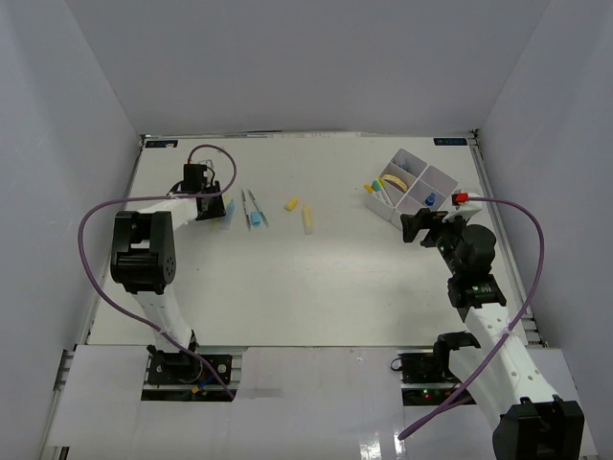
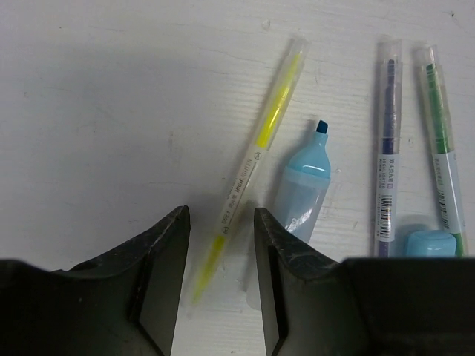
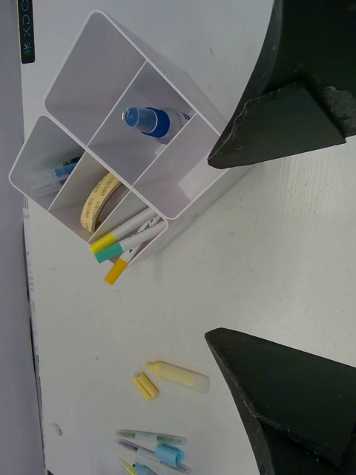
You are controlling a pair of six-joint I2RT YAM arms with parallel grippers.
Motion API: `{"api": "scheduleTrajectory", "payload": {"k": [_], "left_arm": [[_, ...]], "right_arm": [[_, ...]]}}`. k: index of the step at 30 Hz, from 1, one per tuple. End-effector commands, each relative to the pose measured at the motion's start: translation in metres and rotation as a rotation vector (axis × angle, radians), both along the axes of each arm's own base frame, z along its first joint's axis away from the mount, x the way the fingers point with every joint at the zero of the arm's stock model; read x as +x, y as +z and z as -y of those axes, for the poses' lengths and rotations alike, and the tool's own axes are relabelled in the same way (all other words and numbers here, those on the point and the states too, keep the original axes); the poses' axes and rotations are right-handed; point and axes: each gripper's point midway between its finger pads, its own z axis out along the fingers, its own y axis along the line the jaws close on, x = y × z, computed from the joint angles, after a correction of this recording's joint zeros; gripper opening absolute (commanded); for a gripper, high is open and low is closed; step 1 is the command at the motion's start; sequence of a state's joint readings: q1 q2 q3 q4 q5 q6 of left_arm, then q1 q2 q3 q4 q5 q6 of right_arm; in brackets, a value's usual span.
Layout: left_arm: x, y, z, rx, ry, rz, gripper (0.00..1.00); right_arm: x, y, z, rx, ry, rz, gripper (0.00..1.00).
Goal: Sort the stationery into containers
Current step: Pick up the stationery from the center of the board.
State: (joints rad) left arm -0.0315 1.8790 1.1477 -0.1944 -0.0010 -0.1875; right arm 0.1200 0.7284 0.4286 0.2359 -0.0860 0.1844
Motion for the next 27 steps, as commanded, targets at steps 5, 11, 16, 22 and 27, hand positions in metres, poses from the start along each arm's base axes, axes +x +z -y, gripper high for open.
{"api": "scheduleTrajectory", "payload": {"k": [5, 11, 16, 22, 27], "left_arm": [[-0.003, -0.008, 0.001, 0.072, 0.014, -0.036, 0.43], [-0.008, -0.004, 0.000, 0.081, 0.001, -0.036, 0.27], [-0.008, 0.026, 0.001, 0.078, -0.012, 0.035, 0.14], [-0.013, 0.106, 0.030, -0.032, -0.133, 0.246, 0.08], [-0.047, 0.171, 0.103, -0.102, -0.429, 0.455, 0.08]], "right_arm": [[0.000, 0.017, -0.005, 0.014, 0.030, 0.060, 0.94], [-0.005, 0.024, -0.018, 0.010, 0.112, 0.069, 0.94], [-0.012, 0.026, -0.048, 0.027, 0.300, 0.021, 0.93], [-0.023, 0.048, -0.079, 0.103, 0.465, -0.035, 0.92], [-0.032, 0.074, -0.117, 0.158, 0.562, -0.048, 0.92]]}}
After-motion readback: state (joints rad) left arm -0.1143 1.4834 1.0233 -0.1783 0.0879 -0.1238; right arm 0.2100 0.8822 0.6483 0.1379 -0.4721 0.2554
